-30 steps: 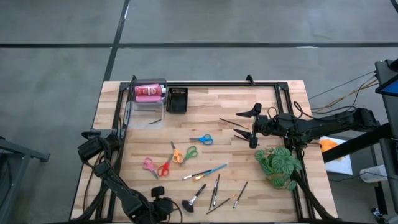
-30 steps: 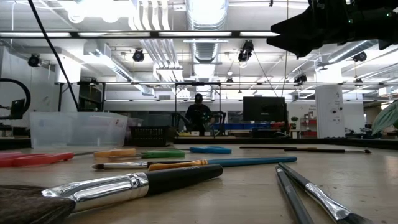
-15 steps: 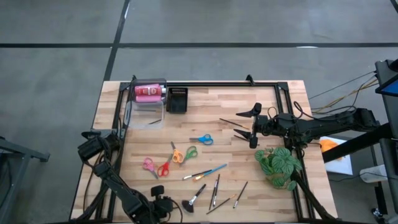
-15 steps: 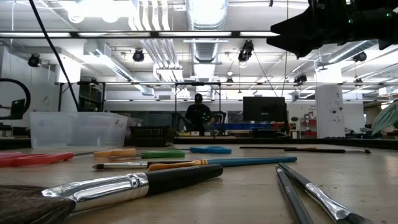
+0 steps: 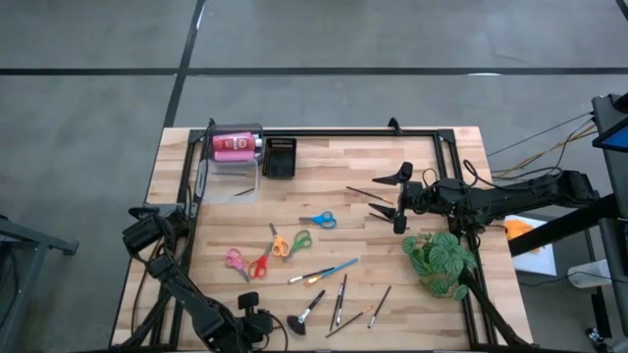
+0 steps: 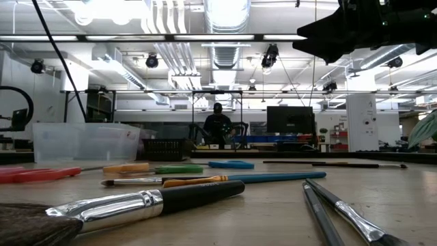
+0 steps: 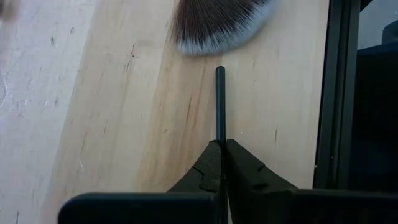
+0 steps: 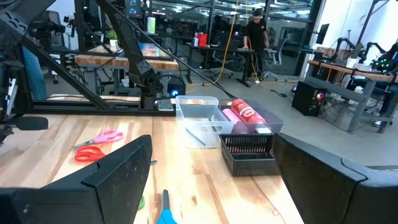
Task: Pick & Place Paint Supplies
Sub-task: Put the black paint brush into the transparent bin
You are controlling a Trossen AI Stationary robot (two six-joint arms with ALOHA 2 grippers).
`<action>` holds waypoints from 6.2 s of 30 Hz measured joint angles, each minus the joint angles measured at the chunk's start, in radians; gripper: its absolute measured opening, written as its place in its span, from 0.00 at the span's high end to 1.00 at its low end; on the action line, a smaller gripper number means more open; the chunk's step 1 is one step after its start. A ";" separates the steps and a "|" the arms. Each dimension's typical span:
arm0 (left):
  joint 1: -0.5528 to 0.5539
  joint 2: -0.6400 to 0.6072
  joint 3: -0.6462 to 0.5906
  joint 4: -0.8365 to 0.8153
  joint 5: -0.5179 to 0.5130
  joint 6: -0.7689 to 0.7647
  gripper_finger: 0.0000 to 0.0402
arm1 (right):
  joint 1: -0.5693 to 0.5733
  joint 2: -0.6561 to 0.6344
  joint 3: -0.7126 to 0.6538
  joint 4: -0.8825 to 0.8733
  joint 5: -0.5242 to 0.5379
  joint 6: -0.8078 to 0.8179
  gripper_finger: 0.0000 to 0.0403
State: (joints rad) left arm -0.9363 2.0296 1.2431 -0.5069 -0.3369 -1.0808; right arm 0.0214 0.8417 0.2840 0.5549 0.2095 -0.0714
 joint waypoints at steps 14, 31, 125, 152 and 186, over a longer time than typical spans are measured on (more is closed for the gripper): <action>0.002 -0.018 0.088 -0.142 -0.019 0.010 0.99 | 0.000 0.000 0.000 0.000 0.000 0.000 0.18; 0.058 -0.175 0.138 -0.393 -0.060 0.036 0.99 | 0.000 0.000 0.000 0.000 0.000 0.000 0.18; 1.391 -0.811 -0.530 -0.263 0.066 1.452 0.99 | 0.000 0.000 0.000 -0.004 0.000 0.000 0.18; 1.421 -0.810 -0.544 -0.238 0.103 1.448 0.80 | 0.000 -0.001 0.000 -0.004 0.000 0.000 0.18; 0.841 -0.811 -0.320 -0.033 0.087 0.997 0.80 | 0.000 -0.001 0.000 -0.004 0.000 0.000 0.18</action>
State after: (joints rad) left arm -0.0958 1.2190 0.9233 -0.5397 -0.2498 -0.0837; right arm 0.0213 0.8410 0.2840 0.5509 0.2096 -0.0715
